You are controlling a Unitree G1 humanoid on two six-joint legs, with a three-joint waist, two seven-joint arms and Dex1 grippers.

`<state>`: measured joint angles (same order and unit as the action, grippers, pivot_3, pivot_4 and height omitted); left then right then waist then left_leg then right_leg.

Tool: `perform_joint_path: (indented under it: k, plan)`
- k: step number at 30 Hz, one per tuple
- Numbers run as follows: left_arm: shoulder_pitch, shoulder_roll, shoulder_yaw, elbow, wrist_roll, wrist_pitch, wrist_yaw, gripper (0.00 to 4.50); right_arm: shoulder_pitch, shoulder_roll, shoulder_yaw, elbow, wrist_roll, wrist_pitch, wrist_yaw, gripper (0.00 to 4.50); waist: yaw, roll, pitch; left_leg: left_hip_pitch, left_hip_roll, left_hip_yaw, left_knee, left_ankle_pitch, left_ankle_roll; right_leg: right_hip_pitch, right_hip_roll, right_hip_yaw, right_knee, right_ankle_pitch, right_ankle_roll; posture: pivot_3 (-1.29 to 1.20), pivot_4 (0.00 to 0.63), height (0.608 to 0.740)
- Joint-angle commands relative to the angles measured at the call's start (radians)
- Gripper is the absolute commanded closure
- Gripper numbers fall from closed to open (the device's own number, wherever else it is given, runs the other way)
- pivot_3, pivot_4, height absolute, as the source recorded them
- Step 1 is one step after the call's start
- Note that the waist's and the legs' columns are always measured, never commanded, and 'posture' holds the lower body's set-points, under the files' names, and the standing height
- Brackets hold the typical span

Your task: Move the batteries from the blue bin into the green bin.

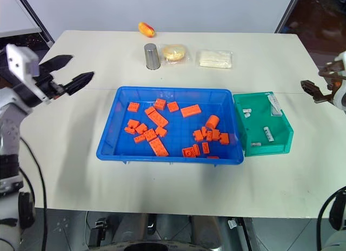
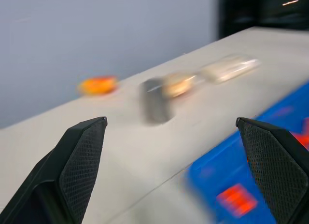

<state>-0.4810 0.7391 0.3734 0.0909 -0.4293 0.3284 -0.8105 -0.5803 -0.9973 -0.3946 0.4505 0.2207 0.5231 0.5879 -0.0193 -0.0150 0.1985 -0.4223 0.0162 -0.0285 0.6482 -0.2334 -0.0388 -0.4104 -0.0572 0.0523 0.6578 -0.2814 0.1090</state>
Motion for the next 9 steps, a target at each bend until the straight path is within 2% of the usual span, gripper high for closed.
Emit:
perform_joint_path:
  k: [1, 5, 9]
  plan:
    - [0.063, -0.003, 0.085, -0.067, 0.005, -0.026, 0.089, 0.0, 0.015, 0.026, -0.09, 0.083, 0.015, -0.141, -0.065, 0.07, 0.0, 0.0, 0.0, 0.0, 0.0, 0.0, 0.0, 0.0, 0.0, 0.0, 0.0, 0.0, 0.0, 0.0, 0.0, 0.0, 0.15, 0.74]
    - [0.216, -0.084, 0.143, -0.15, 0.002, -0.025, 0.204, 0.0, 0.077, 0.1, -0.13, 0.145, 0.023, -0.222, -0.13, 0.07, 0.0, 0.0, 0.0, 0.002, 0.0, 0.0, -0.001, 0.0, 0.0, 0.002, -0.001, 0.0, 0.0, 0.0, 0.0, 0.0, 0.15, 0.74]
    - [0.29, -0.161, 0.143, -0.198, 0.001, -0.031, 0.285, 0.0, 0.103, 0.154, -0.135, 0.166, 0.027, -0.26, -0.164, 0.07, 0.0, 0.0, 0.0, 0.004, 0.0, 0.001, 0.0, 0.0, 0.0, 0.004, -0.001, 0.0, 0.0, 0.0, 0.0, 0.0, 0.15, 0.74]
